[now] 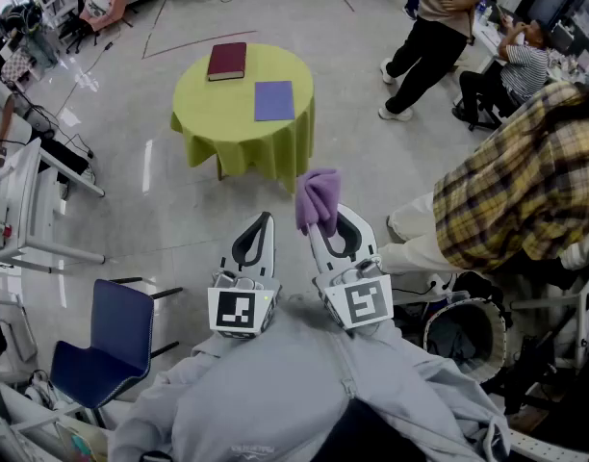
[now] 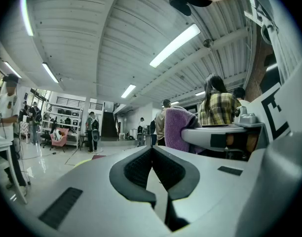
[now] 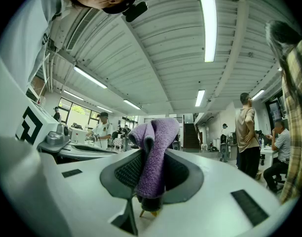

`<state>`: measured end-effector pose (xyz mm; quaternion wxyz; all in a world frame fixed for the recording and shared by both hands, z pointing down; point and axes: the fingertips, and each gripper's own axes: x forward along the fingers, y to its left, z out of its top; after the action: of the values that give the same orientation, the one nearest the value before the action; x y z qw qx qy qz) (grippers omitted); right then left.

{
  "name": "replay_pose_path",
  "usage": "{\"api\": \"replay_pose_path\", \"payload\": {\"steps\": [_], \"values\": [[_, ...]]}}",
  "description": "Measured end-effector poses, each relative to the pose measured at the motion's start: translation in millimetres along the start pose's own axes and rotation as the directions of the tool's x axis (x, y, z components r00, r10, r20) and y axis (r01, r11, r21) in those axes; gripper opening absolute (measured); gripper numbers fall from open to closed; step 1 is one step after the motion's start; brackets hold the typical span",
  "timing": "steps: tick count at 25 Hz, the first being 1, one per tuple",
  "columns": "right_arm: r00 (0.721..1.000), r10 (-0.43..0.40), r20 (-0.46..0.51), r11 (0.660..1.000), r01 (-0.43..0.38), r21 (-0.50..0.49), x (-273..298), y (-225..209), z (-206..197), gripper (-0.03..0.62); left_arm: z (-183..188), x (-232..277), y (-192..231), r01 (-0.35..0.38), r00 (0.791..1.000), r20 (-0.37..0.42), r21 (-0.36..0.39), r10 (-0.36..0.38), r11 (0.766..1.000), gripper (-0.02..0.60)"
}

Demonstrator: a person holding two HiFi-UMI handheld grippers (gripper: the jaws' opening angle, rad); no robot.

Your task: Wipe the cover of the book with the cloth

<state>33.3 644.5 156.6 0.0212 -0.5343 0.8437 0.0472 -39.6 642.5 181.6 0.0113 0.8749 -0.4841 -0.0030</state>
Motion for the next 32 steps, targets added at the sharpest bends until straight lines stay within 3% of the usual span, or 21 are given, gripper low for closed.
{"api": "replay_pose_path", "payload": {"steps": [23, 32], "values": [[0.999, 0.005, -0.033, 1.0, -0.005, 0.011, 16, -40, -10, 0.107, 21, 36, 7, -0.046, 0.998, 0.039, 0.051, 0.044, 0.998, 0.017], [0.999, -0.003, -0.035, 1.0, 0.004, 0.013, 66, -43, -20, 0.107, 15, 68, 48, -0.038, 0.999, 0.041, 0.037, 0.036, 0.999, 0.018]]}}
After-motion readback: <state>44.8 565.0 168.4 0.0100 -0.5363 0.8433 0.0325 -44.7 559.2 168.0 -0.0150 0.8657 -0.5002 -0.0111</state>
